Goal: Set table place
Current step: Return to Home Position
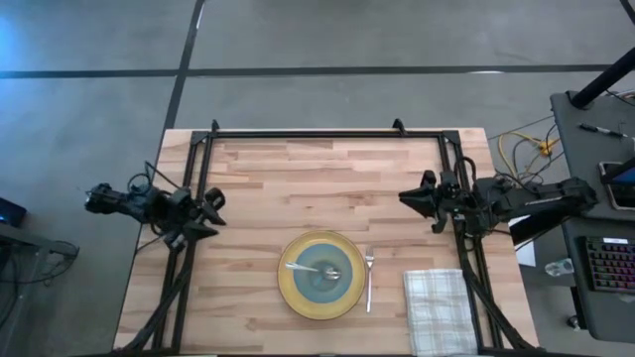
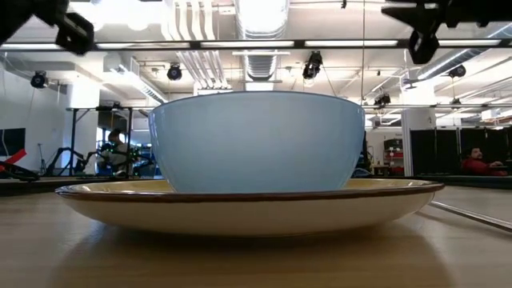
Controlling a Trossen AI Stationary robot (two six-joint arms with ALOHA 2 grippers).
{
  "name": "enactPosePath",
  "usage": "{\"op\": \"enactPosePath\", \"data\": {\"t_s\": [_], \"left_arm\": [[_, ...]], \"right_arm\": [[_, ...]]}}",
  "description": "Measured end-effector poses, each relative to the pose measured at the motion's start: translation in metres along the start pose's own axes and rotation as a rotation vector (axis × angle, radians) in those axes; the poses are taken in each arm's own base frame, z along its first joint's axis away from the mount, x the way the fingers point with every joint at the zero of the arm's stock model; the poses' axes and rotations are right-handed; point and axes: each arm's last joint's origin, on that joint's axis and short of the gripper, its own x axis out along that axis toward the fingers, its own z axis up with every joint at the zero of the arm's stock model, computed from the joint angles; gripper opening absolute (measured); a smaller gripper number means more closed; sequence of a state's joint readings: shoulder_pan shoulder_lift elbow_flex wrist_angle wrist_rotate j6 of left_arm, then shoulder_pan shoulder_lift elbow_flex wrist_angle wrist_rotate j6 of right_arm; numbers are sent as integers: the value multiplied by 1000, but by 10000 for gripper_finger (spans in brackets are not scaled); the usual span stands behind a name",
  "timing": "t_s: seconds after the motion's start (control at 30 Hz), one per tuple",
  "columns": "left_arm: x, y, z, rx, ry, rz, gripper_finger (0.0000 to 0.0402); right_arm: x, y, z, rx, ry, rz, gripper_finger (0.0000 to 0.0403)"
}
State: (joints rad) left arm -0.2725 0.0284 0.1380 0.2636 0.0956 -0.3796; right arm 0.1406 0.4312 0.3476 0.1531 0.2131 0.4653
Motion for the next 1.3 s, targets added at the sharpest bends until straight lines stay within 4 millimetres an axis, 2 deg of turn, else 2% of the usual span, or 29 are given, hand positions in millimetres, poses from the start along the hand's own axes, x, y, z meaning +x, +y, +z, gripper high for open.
{"op": "enactPosePath", "data": {"t_s": [0.2,0.33,0.47,0.63,0.73,1.1,1.3], "left_arm": [[-1,4,-7,-6,77,56,114],[-1,3,-3,16,87,84,114],[-4,7,-9,-30,198,181,114],[-4,5,-4,-7,214,202,114],[-4,3,3,43,191,211,114],[-3,3,3,42,121,195,114],[-2,7,-5,29,151,206,114]], "right_arm": [[-12,-11,-13,-24,-42,-36,70],[-22,-14,-13,-65,-91,-10,74],[-34,-16,-12,-133,-161,16,77],[-46,-21,-17,-144,-198,27,72],[-46,-23,-20,-144,-172,19,69],[-46,-24,-23,-146,-145,4,75],[-44,-26,-27,-156,-106,-17,69]]}}
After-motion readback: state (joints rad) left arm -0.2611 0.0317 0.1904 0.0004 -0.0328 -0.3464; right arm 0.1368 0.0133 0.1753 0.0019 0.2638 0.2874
